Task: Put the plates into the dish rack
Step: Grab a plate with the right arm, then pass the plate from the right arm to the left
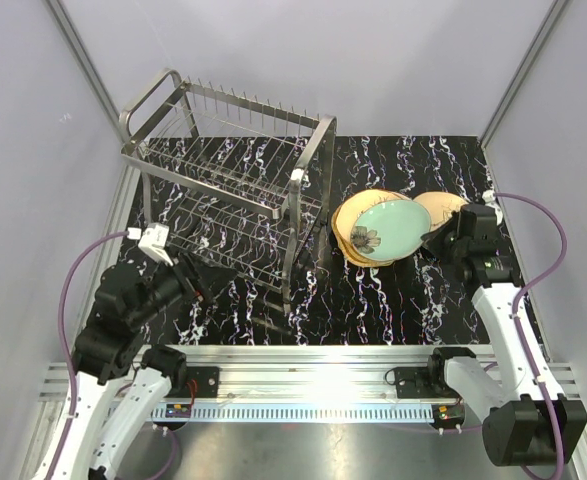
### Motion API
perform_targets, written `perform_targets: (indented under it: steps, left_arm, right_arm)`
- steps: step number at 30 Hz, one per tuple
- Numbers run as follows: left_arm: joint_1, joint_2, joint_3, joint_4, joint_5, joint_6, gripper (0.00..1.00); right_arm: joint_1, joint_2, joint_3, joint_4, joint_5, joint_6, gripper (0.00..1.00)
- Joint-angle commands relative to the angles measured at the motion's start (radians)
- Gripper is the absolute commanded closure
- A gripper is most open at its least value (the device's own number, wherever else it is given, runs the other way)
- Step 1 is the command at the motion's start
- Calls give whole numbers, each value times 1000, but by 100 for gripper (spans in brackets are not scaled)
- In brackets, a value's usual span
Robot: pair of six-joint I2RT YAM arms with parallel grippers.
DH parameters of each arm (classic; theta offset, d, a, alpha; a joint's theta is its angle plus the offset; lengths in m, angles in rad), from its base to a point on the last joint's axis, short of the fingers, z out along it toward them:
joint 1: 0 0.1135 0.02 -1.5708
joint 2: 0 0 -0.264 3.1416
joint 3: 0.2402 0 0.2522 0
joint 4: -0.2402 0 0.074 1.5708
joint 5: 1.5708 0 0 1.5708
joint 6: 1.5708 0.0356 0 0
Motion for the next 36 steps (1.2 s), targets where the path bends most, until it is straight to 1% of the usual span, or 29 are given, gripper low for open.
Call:
perform_targets:
  steps: [1, 2, 4, 5, 6, 7, 8, 9, 10, 11, 12, 14, 15, 16, 18, 19, 20, 21, 22, 23, 25, 26, 29, 31, 34, 36]
  left_arm:
    - [-31, 27, 3, 90, 76, -58, 18]
    - [-45, 44, 0, 130, 61, -67, 19]
    - [-128, 107, 6, 170, 11, -84, 20]
    - [-171, 127, 25, 194, -76, -90, 20]
    - [-271, 162, 35, 214, -117, -92, 20]
    - [-327, 179, 48, 234, -158, -92, 20]
    - [-385, 209, 77, 250, -269, -78, 19]
    - [-503, 228, 89, 256, -325, -69, 18]
    - [-560, 248, 103, 260, -368, -60, 17]
    - [-612, 271, 117, 283, -469, -55, 17]
    - [-711, 314, 114, 308, -497, -50, 16]
    - [-792, 387, 102, 392, -560, -65, 15]
    - [-848, 410, 92, 427, -566, -82, 15]
    - [-866, 438, 71, 499, -574, -104, 14]
    - [-898, 519, 43, 587, -580, -199, 13]
    - [-907, 553, 31, 665, -588, -231, 13]
    - [-938, 622, 32, 702, -596, -277, 13]
    - [-956, 659, 55, 733, -609, -291, 13]
    - [-972, 696, 75, 754, -632, -305, 13]
    - [-1004, 766, 100, 760, -672, -311, 13]
    - [-1027, 823, 169, 754, -736, -317, 12]
    - [-1039, 866, 180, 764, -750, -331, 12]
    - [-1042, 927, 194, 820, -796, -374, 11]
    - [-1042, 957, 200, 868, -807, -400, 9]
    - [-1041, 1054, 247, 874, -806, -460, 2]
    - [-1038, 1095, 272, 885, -803, -497, 1]
  right_arm:
    - [2, -27, -2, 40, 5, 13, 100]
    - [2, -27, -12, 46, 3, 16, 100]
    - [2, -28, -22, 52, 3, 19, 100]
    - [2, -30, -24, 58, 6, 20, 100]
    - [2, -30, -25, 57, 6, 21, 100]
    - [2, -30, -25, 58, 9, 24, 100]
    - [2, -27, -28, 61, 9, 25, 100]
    - [0, -25, -28, 63, 6, 25, 100]
    - [2, -25, -28, 63, 2, 30, 100]
    - [0, -22, -32, 74, 2, 30, 100]
    - [2, -19, -32, 74, 2, 31, 100]
    - [0, -15, -30, 69, 6, 31, 100]
    - [0, -18, -30, 66, 9, 31, 100]
    - [2, -19, -32, 63, 20, 31, 100]
    - [2, -39, -36, 60, 28, 36, 100]
    - [0, -50, -39, 55, 35, 39, 100]
    - [2, -56, -41, 57, 36, 42, 100]
    - [2, -59, -42, 52, 37, 47, 100]
    - [2, -59, -41, 51, 36, 48, 100]
    - [0, -60, -41, 51, 34, 47, 100]
    - [2, -59, -35, 40, 32, 53, 100]
    - [0, -62, -35, 37, 31, 54, 100]
    - [0, -77, -44, 40, 31, 60, 100]
    - [2, -85, -58, 46, 25, 63, 100]
    - [2, -84, -67, 51, 14, 71, 100]
    - [2, -82, -67, 55, 6, 71, 100]
